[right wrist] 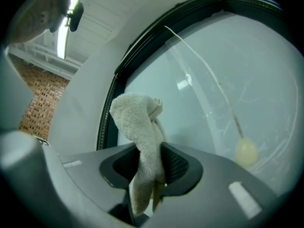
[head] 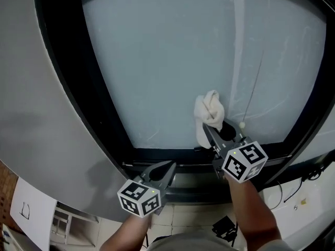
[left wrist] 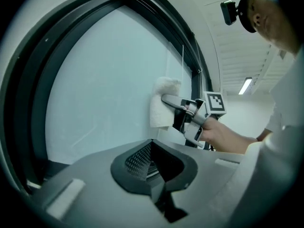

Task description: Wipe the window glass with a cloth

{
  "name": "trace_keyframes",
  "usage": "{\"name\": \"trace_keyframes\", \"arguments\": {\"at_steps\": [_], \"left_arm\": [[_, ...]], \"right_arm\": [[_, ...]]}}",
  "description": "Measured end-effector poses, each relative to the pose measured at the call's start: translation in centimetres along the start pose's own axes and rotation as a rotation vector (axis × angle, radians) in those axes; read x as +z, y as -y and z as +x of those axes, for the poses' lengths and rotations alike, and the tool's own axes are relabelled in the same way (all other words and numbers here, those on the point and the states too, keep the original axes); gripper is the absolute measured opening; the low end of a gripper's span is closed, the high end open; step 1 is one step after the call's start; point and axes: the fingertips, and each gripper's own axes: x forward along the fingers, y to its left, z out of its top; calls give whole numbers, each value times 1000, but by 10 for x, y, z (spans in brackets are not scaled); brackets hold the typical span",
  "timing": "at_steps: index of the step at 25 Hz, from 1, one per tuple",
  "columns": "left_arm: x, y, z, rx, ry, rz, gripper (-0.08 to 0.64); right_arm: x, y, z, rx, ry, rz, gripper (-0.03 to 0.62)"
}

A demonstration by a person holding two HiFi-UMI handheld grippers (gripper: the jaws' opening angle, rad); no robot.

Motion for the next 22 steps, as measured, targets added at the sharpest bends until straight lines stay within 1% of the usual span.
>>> {"name": "trace_keyframes", "arguments": {"at_steps": [3, 5, 11, 14, 19, 22], "left_arm": [[7, -18, -9, 12, 22, -11, 17], [10, -25, -17, 14, 35, -13, 17], [0, -16, -37, -45, 22, 9, 17], [-3, -15, -53, -35, 35, 12, 17], [7, -23, -81, 12, 75, 16, 17], [-1, -22, -95, -15, 61, 45, 17]], "right_arm": [[-8, -25, -10, 14, -9, 12, 118], [-20, -39, -19, 21, -31, 31, 118], [-68, -71, -52, 5, -116, 78, 118], [-82, -81, -73, -5, -135, 111, 118], [-89, -88, -103, -33, -149, 92, 118], [-96, -92, -123, -49, -165, 75, 118]]}}
